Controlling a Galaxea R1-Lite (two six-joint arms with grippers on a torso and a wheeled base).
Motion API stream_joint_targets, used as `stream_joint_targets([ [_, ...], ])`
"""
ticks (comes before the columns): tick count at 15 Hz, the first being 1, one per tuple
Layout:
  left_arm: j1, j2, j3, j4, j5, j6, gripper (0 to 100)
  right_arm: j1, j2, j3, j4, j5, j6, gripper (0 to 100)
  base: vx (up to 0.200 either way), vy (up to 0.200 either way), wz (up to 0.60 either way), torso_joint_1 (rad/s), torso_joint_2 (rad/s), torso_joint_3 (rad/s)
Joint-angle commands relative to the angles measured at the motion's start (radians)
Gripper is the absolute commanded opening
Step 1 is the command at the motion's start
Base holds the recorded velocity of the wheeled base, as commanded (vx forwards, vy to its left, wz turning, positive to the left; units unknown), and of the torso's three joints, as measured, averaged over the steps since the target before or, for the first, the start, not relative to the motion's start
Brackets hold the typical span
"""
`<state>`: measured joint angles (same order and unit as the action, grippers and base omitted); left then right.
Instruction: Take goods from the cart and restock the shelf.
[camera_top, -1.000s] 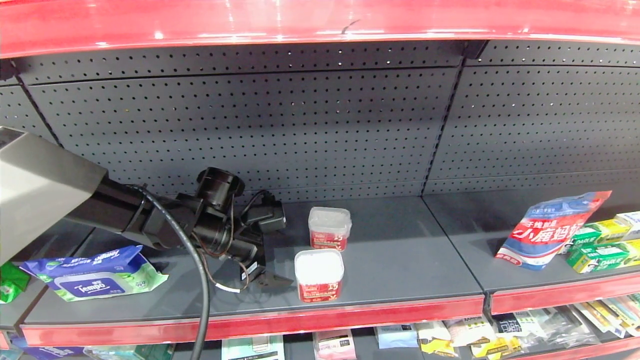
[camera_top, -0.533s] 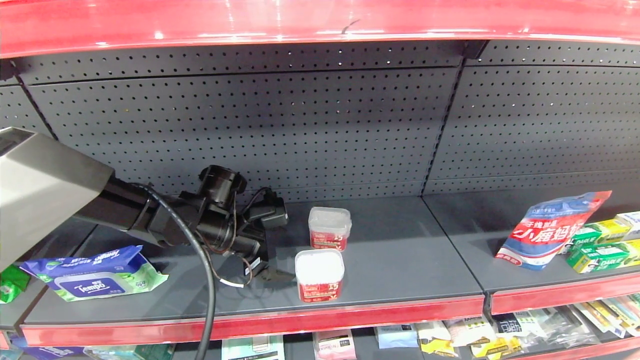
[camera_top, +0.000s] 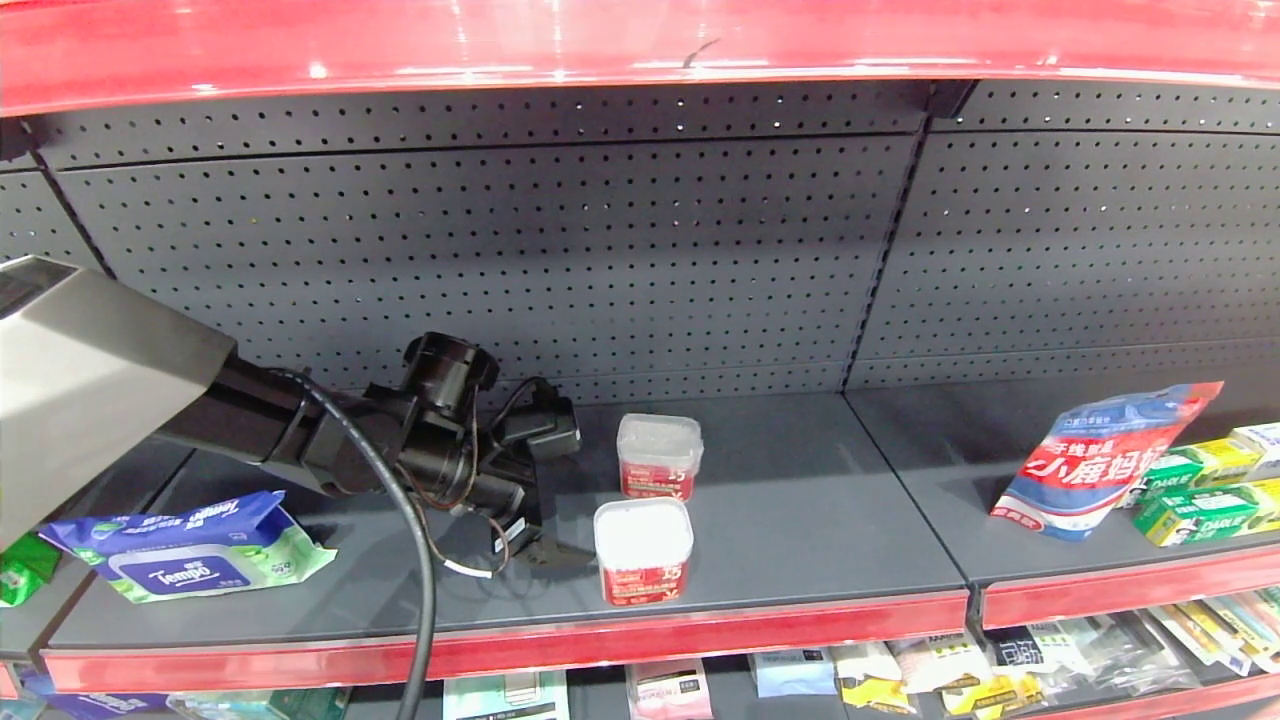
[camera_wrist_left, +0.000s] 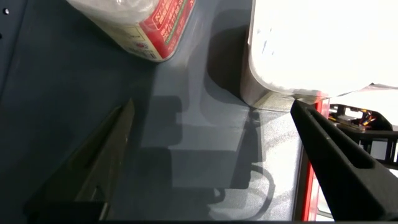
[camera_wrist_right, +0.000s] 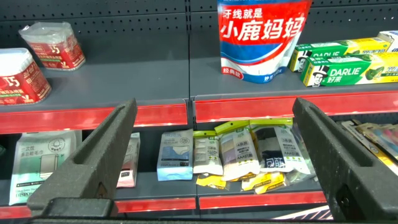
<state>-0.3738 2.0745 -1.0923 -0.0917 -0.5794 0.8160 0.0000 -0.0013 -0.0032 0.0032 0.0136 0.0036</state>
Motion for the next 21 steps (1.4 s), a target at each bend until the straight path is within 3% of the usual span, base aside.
stream_joint_targets([
  [1, 0.000, 0.001, 0.000, 0.000, 0.000, 0.000, 100, 0.000, 0.001, 0.000, 0.000, 0.000, -0.001, 100, 0.000, 0.000, 0.00, 0.000, 0.00, 0.000],
  [21, -0.014, 0.022, -0.020, -0.025, 0.000, -0.001, 100, 0.000, 0.001, 0.000, 0.000, 0.000, -0.001, 100, 0.000, 0.000, 0.00, 0.000, 0.00, 0.000],
])
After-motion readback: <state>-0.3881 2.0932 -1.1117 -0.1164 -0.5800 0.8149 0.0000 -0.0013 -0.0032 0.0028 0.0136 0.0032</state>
